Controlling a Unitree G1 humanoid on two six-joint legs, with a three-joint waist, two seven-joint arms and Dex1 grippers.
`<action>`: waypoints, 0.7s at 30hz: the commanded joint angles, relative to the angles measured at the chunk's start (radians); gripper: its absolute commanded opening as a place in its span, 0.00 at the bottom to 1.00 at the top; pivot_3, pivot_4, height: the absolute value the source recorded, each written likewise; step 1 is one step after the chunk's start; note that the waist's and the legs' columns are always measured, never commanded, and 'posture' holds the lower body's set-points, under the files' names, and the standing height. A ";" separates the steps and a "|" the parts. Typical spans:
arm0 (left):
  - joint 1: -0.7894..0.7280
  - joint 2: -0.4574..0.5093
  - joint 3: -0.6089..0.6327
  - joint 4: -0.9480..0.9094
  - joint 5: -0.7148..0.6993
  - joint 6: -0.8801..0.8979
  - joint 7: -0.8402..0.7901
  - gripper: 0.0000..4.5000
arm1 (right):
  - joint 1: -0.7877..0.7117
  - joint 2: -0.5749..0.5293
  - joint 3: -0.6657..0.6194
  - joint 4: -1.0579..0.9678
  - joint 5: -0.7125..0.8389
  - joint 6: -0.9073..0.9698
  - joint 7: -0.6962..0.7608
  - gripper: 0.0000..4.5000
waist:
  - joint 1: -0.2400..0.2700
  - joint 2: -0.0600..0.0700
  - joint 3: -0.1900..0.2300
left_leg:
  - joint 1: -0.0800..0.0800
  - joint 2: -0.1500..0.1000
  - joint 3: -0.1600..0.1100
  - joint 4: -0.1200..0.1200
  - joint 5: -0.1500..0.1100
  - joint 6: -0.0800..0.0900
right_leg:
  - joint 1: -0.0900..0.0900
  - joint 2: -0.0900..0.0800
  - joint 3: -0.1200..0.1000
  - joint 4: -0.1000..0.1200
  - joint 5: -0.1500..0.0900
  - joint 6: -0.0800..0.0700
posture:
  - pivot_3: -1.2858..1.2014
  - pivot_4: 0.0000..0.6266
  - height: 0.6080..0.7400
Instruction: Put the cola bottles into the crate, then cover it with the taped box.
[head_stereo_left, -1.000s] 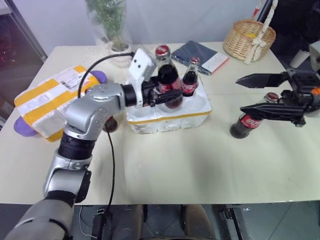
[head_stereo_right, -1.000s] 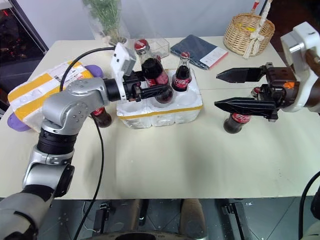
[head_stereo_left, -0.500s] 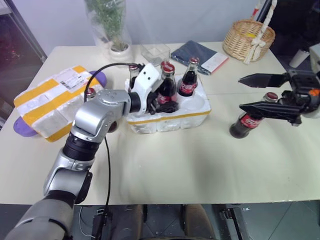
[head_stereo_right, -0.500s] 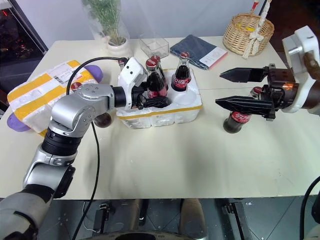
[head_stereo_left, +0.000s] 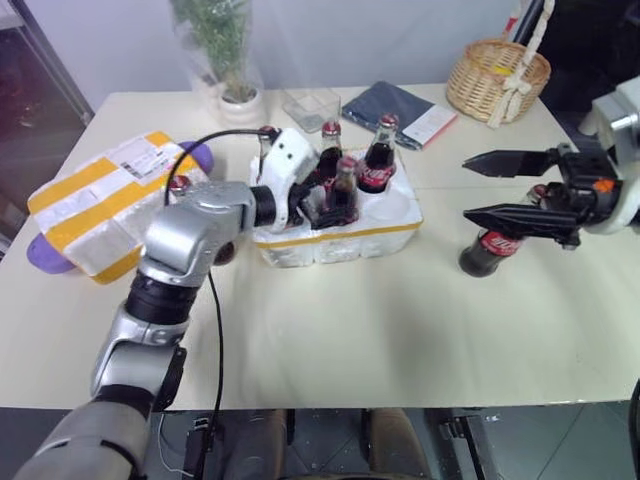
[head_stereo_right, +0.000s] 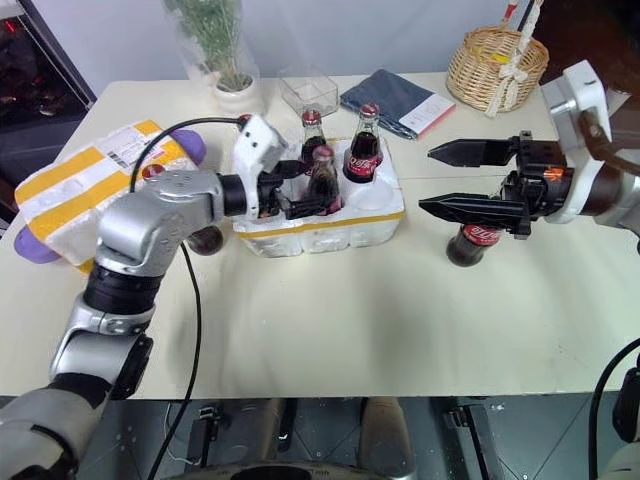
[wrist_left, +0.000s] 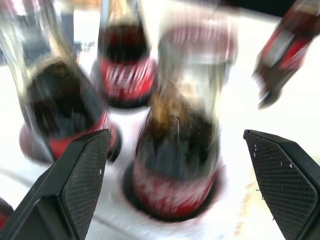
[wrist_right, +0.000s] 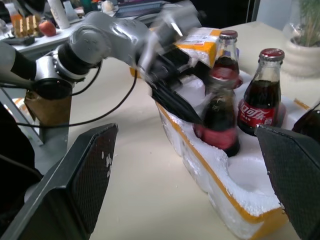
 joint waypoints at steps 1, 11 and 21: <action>0.082 0.070 0.165 -0.205 -0.169 0.073 -0.036 0.99 | -0.032 0.008 0.005 0.009 -0.005 -0.020 0.007 1.00 | 0.002 0.000 0.000 | 0.000 0.000 0.000 0.000 0.000 0.000 | 0.000 0.000 0.000 0.000 0.000 0.000 | 0.52 0.24 0.97; 0.594 0.298 0.706 -0.508 -0.343 0.223 0.089 0.99 | -0.063 0.023 0.055 0.067 -0.045 -0.058 0.060 1.00 | 0.011 0.000 0.000 | 0.001 0.000 0.000 0.001 0.000 0.000 | 0.001 0.000 0.001 -0.001 0.000 0.000 | 0.52 0.24 0.97; 0.765 0.276 0.754 -0.429 -0.255 0.046 0.165 0.99 | -0.100 -0.006 0.088 0.094 -0.108 -0.089 0.122 1.00 | 0.010 0.000 0.000 | 0.001 0.000 0.000 0.001 0.000 0.000 | 0.002 0.000 0.001 -0.002 0.000 -0.001 | 0.52 0.24 0.97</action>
